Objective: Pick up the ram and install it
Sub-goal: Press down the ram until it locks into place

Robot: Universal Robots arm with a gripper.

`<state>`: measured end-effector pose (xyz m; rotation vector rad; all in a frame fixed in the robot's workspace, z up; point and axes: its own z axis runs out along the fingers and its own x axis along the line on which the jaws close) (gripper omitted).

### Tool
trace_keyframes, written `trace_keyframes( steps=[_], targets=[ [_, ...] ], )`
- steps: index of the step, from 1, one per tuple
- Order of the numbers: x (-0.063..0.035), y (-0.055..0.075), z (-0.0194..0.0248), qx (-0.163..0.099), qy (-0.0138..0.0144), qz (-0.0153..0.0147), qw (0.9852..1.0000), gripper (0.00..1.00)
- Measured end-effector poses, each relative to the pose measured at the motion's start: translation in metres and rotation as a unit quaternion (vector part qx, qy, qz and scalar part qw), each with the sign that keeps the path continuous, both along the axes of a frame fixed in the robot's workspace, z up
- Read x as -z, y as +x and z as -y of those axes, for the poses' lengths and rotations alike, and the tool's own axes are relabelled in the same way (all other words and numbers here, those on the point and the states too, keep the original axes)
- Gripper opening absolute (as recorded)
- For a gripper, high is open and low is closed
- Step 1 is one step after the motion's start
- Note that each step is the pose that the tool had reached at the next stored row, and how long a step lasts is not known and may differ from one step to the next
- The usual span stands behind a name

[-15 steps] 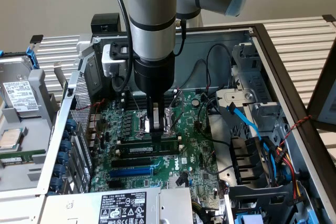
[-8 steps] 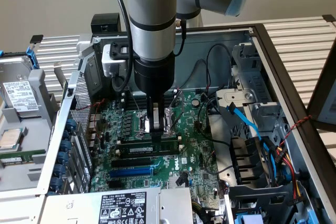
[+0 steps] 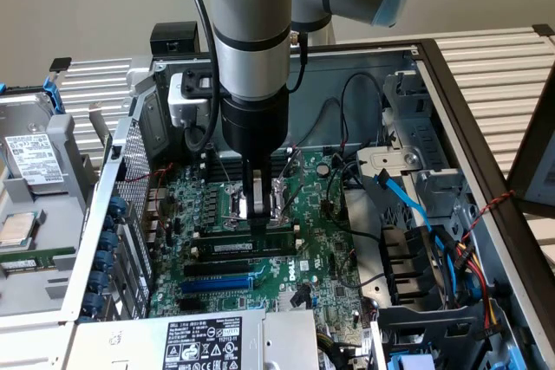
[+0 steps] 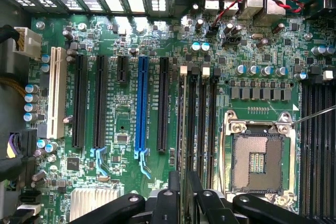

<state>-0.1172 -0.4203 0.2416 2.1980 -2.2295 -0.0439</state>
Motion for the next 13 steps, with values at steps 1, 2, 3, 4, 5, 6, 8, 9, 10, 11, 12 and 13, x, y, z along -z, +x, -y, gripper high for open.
trace_keyframes(
  steps=[1,2,3,4,5,6,8,9,10,11,12,13],
  targets=[
    [0.0000,0.0000,0.0000,0.000,0.0000,0.0000,1.0000,0.21],
    [0.0000,0.0000,0.0000,0.000,0.0000,0.0000,1.0000,0.21],
    [0.0000,0.0000,0.0000,0.000,0.0000,0.0000,1.0000,0.21],
    [0.0000,0.0000,0.0000,0.000,0.0000,0.0000,1.0000,0.23],
    [0.0000,0.0000,0.0000,0.000,0.0000,0.0000,1.0000,0.23],
    [0.0000,0.0000,0.0000,0.000,0.0000,0.0000,1.0000,0.29],
    [0.0000,0.0000,0.0000,0.000,0.0000,0.0000,1.0000,0.29],
    [0.0000,0.0000,0.0000,0.000,0.0000,0.0000,1.0000,0.29],
    [0.0000,0.0000,0.0000,0.000,0.0000,0.0000,1.0000,0.29],
    [0.0000,0.0000,0.0000,0.000,0.0000,0.0000,1.0000,0.27],
    [0.0000,0.0000,0.0000,0.000,0.0000,0.0000,1.0000,0.27],
    [0.0000,0.0000,0.0000,0.000,0.0000,0.0000,1.0000,0.20]
  ],
)
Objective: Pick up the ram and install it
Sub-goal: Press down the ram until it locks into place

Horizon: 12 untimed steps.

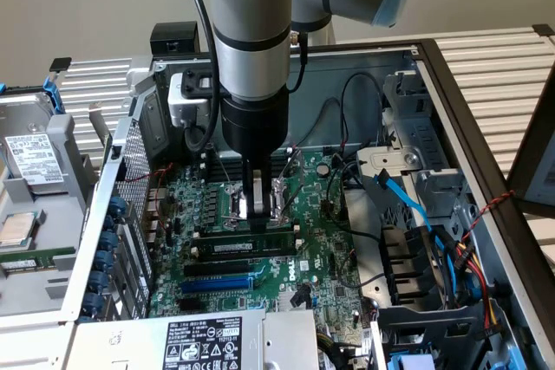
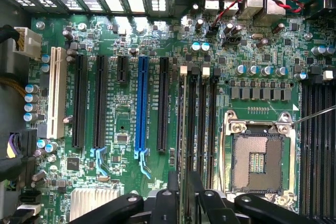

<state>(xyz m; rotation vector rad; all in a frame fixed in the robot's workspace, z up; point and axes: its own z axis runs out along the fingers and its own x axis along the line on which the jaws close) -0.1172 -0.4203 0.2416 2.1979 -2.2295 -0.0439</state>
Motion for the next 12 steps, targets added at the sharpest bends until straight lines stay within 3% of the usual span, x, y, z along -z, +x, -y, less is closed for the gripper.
trace_keyframes(
  steps=[2,7,12],
  targets=[
    [0.0000,0.000,0.0000,0.000,0.0000,0.0000,1.0000,0.11],
    [-0.0001,0.002,0.0000,0.000,-0.0001,-0.0001,1.0000,0.11],
    [0.0015,0.022,0.0001,0.000,0.0001,0.0000,1.0000,0.11]
  ],
)
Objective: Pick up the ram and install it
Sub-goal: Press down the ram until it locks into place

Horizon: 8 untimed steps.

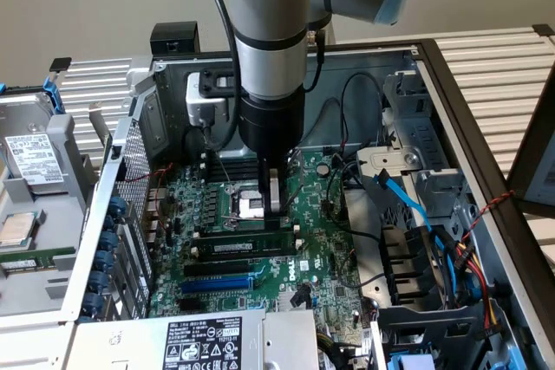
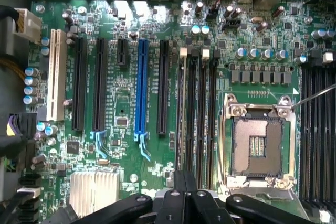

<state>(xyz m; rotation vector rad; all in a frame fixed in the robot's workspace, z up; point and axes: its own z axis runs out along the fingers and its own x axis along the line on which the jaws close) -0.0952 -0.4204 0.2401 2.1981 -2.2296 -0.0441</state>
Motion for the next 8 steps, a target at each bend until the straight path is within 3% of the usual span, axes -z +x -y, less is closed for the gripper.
trace_keyframes(
  steps=[3,8],
  targets=[
    [0.0014,0.0031,0.0000,0.000,-0.0016,0.0000,1.0000,0.11],
    [0.0056,0.0031,0.0000,0.000,-0.0019,0.0005,1.0000,0.11]
  ],
)
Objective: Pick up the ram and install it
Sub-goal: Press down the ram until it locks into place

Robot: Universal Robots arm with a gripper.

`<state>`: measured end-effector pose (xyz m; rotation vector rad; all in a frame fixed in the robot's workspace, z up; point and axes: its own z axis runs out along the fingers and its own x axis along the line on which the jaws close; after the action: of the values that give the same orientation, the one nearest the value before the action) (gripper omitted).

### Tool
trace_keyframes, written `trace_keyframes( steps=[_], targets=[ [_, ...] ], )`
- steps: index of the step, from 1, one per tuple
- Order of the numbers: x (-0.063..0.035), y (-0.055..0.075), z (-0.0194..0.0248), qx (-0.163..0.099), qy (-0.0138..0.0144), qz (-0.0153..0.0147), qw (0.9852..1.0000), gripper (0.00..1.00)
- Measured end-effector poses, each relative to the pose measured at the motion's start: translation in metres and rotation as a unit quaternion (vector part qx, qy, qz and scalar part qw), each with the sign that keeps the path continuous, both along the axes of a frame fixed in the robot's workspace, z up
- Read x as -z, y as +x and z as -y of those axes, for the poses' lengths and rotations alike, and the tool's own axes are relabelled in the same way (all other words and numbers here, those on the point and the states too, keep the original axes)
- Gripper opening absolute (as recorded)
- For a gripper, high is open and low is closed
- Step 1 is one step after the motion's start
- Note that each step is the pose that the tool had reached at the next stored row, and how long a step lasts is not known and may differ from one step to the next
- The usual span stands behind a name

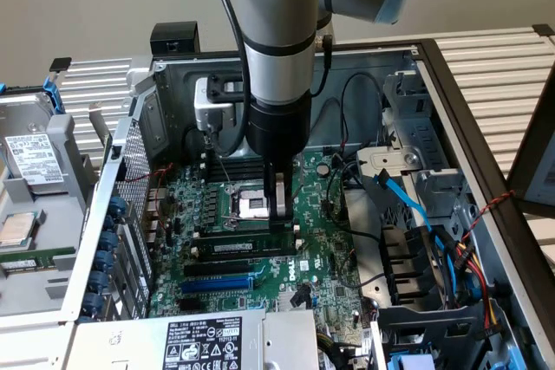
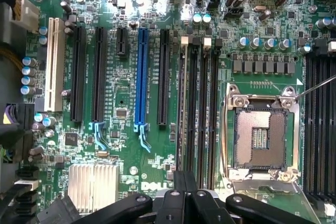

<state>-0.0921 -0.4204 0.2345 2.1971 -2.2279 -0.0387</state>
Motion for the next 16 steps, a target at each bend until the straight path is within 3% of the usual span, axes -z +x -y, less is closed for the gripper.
trace_keyframes(
  steps=[16],
  targets=[
    [0.0056,-0.0001,0.0000,0.000,-0.0002,0.0012,1.0000,0.11]
  ],
)
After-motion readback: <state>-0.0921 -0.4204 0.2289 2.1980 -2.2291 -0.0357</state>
